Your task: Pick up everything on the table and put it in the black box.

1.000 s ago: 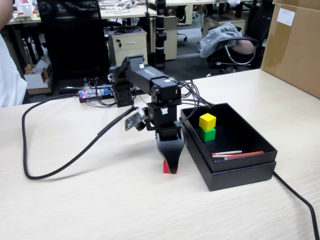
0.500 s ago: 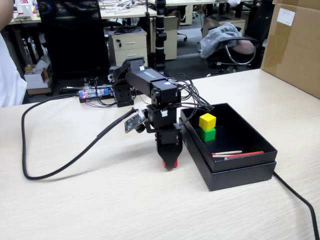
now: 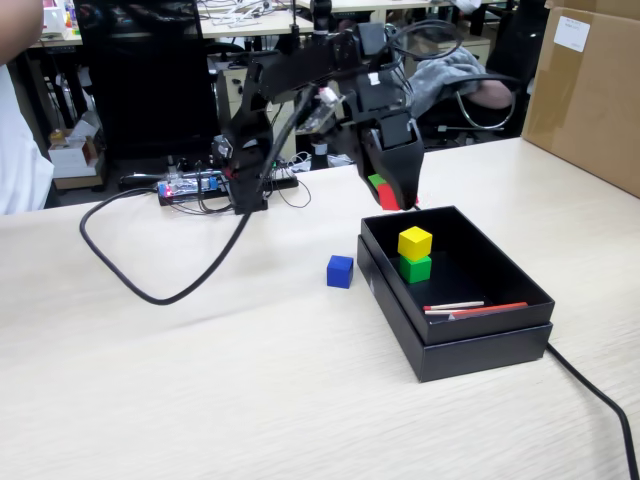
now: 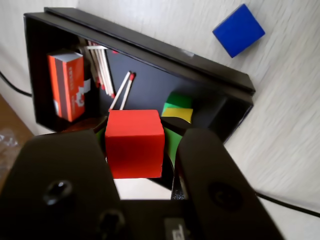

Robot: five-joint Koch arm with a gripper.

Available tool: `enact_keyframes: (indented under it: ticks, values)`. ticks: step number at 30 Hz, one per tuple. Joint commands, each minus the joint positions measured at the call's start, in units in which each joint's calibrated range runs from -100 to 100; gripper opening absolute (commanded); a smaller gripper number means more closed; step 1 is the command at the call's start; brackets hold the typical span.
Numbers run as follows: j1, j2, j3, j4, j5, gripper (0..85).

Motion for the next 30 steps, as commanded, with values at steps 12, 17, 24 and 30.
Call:
enact_keyframes:
  ticks: [12,17,24,30]
  values:
    - [0.3,26.7,14.6,-0.9,0.2,23.3]
    - [0.2,23.2,12.1,-1.0,0.7,28.2]
    - [0.1,1.6,0.7,-1.0,1.3,46.0]
    - [-1.2,-23.3,-18.2,0.0,4.5,48.9]
